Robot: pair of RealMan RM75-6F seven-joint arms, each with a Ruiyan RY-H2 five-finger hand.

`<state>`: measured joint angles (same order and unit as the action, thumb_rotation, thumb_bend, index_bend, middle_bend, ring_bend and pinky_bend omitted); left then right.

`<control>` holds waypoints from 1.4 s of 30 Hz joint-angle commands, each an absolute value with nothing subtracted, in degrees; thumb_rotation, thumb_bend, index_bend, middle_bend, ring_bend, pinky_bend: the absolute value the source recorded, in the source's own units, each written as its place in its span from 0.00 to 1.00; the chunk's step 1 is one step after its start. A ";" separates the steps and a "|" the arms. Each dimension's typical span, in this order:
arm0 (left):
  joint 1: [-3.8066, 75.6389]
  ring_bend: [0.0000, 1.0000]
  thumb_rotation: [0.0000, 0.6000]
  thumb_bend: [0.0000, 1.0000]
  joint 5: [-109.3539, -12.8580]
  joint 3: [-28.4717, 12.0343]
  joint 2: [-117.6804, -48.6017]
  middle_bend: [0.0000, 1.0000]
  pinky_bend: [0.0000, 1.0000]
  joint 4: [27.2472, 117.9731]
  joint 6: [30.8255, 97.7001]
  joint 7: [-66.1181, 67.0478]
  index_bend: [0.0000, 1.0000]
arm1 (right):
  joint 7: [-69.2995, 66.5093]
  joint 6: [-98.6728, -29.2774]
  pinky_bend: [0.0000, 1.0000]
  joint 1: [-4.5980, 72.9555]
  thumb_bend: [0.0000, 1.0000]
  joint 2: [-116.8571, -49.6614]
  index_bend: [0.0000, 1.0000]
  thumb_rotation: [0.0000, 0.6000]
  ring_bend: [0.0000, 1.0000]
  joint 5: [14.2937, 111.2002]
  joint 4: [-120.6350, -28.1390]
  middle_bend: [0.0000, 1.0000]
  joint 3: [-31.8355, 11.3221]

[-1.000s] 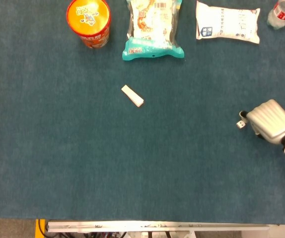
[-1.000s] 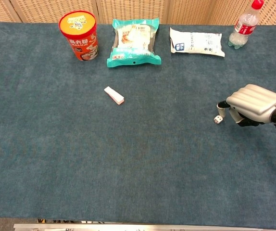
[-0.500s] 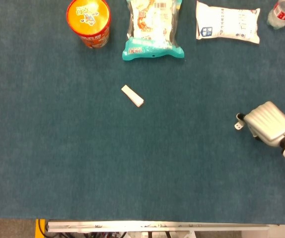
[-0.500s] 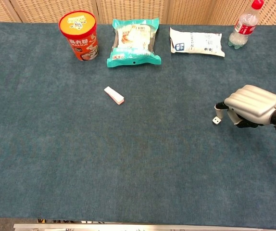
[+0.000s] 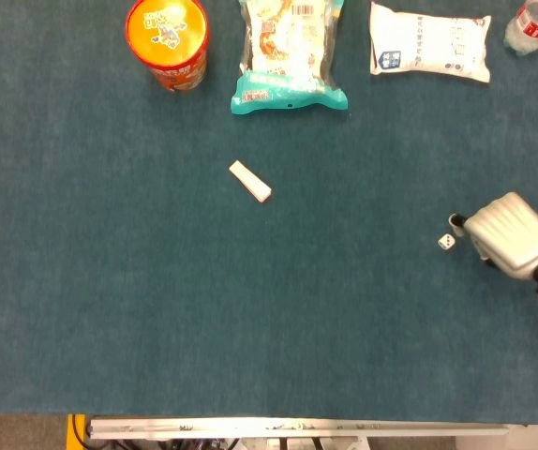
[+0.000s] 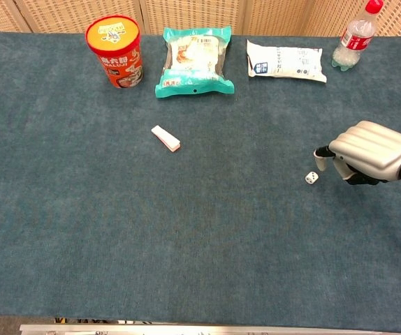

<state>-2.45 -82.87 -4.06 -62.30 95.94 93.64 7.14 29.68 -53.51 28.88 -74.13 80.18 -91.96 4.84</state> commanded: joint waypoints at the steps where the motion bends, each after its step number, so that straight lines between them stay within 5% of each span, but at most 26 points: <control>1: -2.44 0.12 1.00 0.30 -82.81 -4.08 -62.33 0.25 0.32 95.93 93.58 7.20 0.31 | 29.77 -53.19 0.89 28.86 1.00 -74.21 0.43 1.00 0.91 79.63 -91.58 1.00 4.79; 42: -2.99 0.13 1.00 0.30 -82.28 -4.68 -61.82 0.25 0.32 96.15 94.19 5.97 0.31 | 25.74 -51.69 0.89 29.95 1.00 -75.94 0.43 1.00 0.91 82.62 -90.19 1.00 5.68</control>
<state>-3.00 -82.29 -4.68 -61.80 96.16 94.20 5.96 25.71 -51.66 29.95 -75.97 82.58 -90.16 5.66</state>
